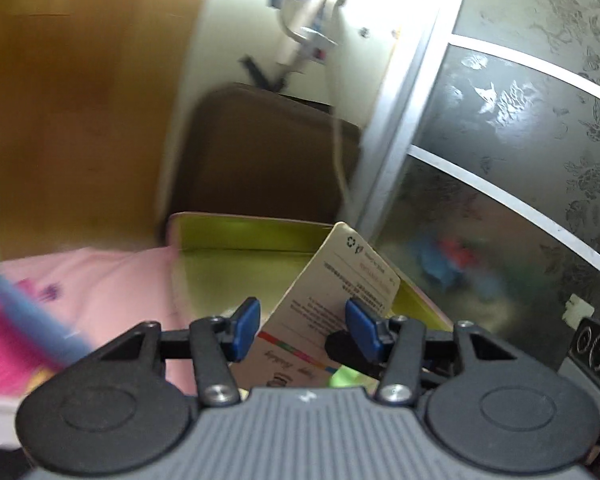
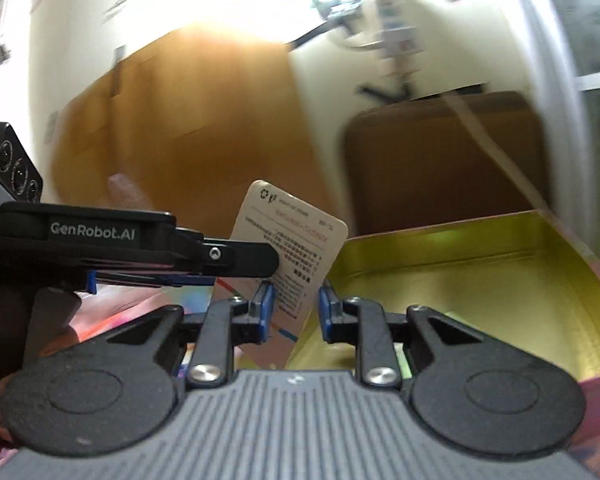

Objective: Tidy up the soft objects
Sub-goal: 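Carry the card over the pink tin and open the right gripper, then grasp the white tissue packet with the left gripper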

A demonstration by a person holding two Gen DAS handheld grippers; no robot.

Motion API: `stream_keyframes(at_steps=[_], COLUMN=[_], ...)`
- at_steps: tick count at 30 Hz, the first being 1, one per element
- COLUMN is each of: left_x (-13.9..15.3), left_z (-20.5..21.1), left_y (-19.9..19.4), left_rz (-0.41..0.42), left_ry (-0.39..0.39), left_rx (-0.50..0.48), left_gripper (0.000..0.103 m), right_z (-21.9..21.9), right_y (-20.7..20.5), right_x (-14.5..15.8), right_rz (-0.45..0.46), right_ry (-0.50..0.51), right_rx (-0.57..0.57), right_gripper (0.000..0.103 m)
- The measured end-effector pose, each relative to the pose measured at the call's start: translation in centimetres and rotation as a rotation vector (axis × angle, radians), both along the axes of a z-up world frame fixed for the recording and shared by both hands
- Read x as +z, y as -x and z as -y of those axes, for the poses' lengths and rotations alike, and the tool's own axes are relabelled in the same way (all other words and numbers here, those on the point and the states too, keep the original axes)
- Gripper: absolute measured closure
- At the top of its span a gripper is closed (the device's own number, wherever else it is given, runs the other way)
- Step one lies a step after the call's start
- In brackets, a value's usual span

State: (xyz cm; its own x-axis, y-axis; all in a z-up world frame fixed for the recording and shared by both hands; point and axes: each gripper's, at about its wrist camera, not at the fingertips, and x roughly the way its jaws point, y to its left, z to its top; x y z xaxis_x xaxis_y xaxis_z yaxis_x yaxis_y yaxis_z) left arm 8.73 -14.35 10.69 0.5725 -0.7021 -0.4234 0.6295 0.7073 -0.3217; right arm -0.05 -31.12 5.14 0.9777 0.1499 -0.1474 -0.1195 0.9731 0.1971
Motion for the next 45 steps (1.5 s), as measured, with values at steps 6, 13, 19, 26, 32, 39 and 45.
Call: stream_keyframes(at_steps=[6, 13, 19, 26, 32, 39, 45], left_x=[-2.4, -3.4, -3.6, -8.4, -9.9, -10.1, -10.0], left_z=[7.0, 4.2, -6.4, -19.1, -22.3, -21.5, -22.1], left_y=[-1.1, 0.8, 5.0, 6.6, 6.5, 7.5, 8.0], left_rz=[0.006, -0.007, 0.056, -0.045, -0.115, -0.057, -0.039], left_ry=[-0.102, -0.116, -0.095, -0.173, -0.095, -0.094, -0.054], left_rx=[0.009, 0.050, 0.189, 0.524, 0.583, 0.529, 0.509], left_gripper=[0.053, 0.053, 0.051, 0.052, 0.052, 0.051, 0.051], right_z=[3.8, 7.9, 4.0, -5.5, -13.1, -17.4, -15.4], right_y=[-1.0, 0.7, 2.8, 0.9, -3.6, -7.4, -7.0], right_x=[-1.9, -2.9, -1.5, -1.7, -5.1, -6.5, -6.7], right_rz=[-0.030, 0.002, 0.075, -0.033, -0.261, -0.369, -0.379], right_ry=[0.114, -0.005, -0.002, 0.076, 0.210, 0.324, 0.258], right_rx=[-0.253, -0.398, -0.239, 0.155, 0.266, 0.246, 0.275], right_gripper=[0.069, 0.053, 0.053, 0.049, 0.018, 0.010, 0.036])
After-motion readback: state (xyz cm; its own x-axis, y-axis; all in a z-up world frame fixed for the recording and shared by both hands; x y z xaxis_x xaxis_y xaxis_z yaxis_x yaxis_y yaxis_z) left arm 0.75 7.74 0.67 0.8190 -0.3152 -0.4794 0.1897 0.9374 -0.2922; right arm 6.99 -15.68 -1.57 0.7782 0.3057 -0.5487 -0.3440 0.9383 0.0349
